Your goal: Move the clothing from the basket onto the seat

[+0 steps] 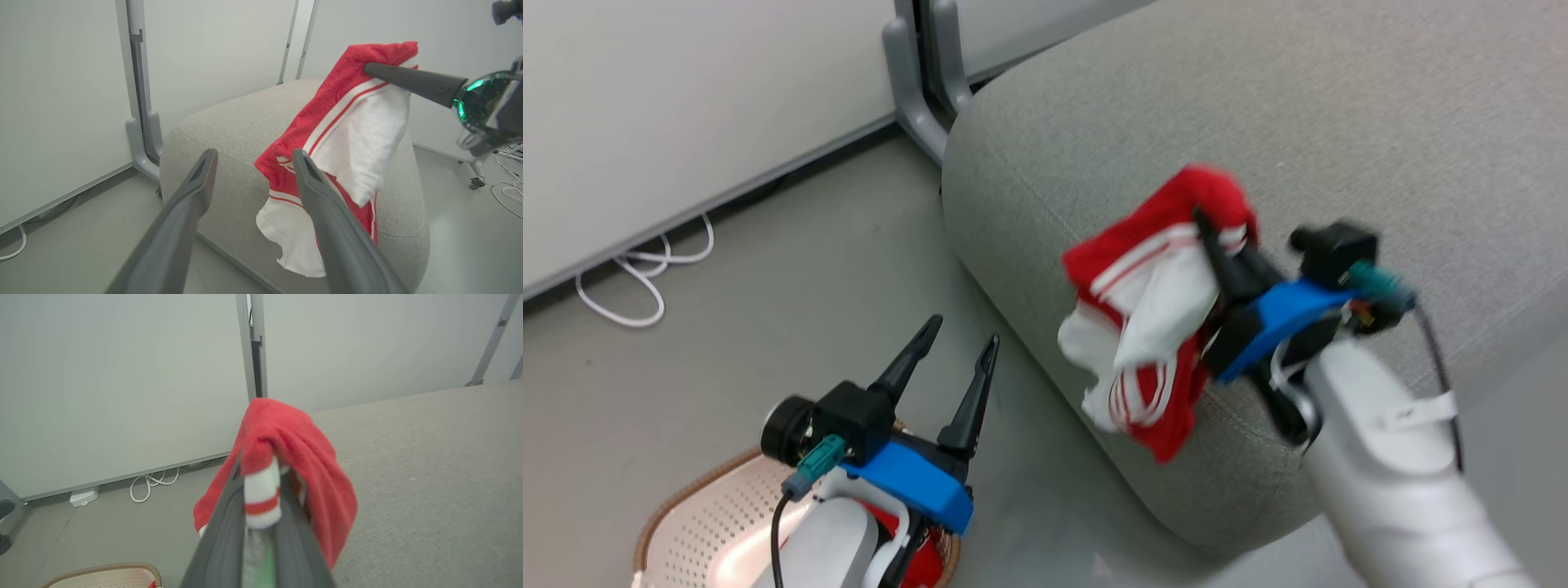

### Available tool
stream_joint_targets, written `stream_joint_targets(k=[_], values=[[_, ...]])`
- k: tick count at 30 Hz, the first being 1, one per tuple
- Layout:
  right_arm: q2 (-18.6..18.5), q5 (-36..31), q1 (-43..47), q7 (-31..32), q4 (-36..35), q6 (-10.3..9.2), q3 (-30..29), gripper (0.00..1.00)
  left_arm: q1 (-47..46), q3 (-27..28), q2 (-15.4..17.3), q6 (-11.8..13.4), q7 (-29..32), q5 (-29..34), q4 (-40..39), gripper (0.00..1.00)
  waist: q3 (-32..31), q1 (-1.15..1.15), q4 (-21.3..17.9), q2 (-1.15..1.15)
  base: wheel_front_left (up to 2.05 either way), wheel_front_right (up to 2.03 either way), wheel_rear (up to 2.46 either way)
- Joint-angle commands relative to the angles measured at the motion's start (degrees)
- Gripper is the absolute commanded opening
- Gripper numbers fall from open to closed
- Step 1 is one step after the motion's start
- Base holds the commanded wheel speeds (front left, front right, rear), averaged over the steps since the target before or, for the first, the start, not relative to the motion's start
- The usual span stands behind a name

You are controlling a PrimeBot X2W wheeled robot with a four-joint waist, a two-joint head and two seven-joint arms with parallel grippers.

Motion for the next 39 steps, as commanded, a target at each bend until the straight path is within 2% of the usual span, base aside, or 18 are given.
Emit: stream_joint_targets(k=[1, 3, 7, 13, 19, 23, 28, 38, 39], values=[[-0.7, 0.0, -3.6, -0.4, 0.2, 0.01, -2.8, 0.0, -2.2, -0.8, 0.9, -0.1, -0.2, 0.5, -0.6, 1.0, 4.1, 0.0, 2.3, 0.0, 0.0, 0.0, 0.0], [-1.2, 0.2, -5.2, -0.5, 0.4, 0.02, -4.5, 0.0, -3.1, -1.2, 1.3, -0.1, -0.2, 0.6, -0.9, 1.0, 5.5, 0.0, 3.0, 0.0, 0.0, 0.0, 0.0], [-5.1, 1.2, -12.1, -0.3, 1.2, 0.02, -11.0, 0.0, -5.8, -3.0, 3.1, -0.1, -0.2, 0.8, -2.3, 1.0, 11.2, 0.0, 5.6, 0.0, 0.0, 0.0, 0.0], [-17.4, -0.2, -20.5, 1.6, 1.3, 0.02, -20.3, 0.0, -12.4, -6.0, 5.0, -0.1, -0.2, 2.0, -4.3, 1.0, 21.3, 0.0, 11.4, 0.0, 0.0, 0.0, 0.0], [-24.3, -0.4, -23.6, 2.7, -0.1, 0.01, -28.7, 0.0, -17.2, -6.0, 6.3, -0.1, -0.2, 3.2, -7.7, 1.0, 29.6, 0.0, 14.8, 0.0, 0.0, 0.0, 0.0], [-24.5, -0.9, -22.5, 2.7, 0.8, 0.01, -32.4, 0.0, -18.2, -5.6, 6.2, -0.1, -0.2, 4.1, -10.2, 1.0, 32.7, 0.0, 16.4, 0.0, 0.0, 0.0, 0.0], [-22.6, -1.2, -20.8, 1.7, 3.2, 0.01, -35.1, 0.0, -18.9, -6.0, 6.0, -0.1, -0.2, 5.0, -12.0, 1.0, 34.9, 0.0, 17.8, 0.0, 0.0, 0.0, 0.0], [-21.8, -2.7, -18.9, 0.1, 7.2, 0.01, -34.2, 0.0, -18.3, -5.9, 5.7, -0.1, -0.2, 5.0, -11.4, 1.0, 33.9, 0.0, 18.4, 0.0, 0.0, 0.0, 0.0], [-21.7, -2.6, -18.7, -0.1, 7.5, 0.01, -34.1, 0.16, -18.0, -6.0, 5.6, -0.1, -0.2, 4.9, -11.2, 1.0, 33.3, 0.0, 18.5, 0.0, 0.0, 0.0, 0.0]])
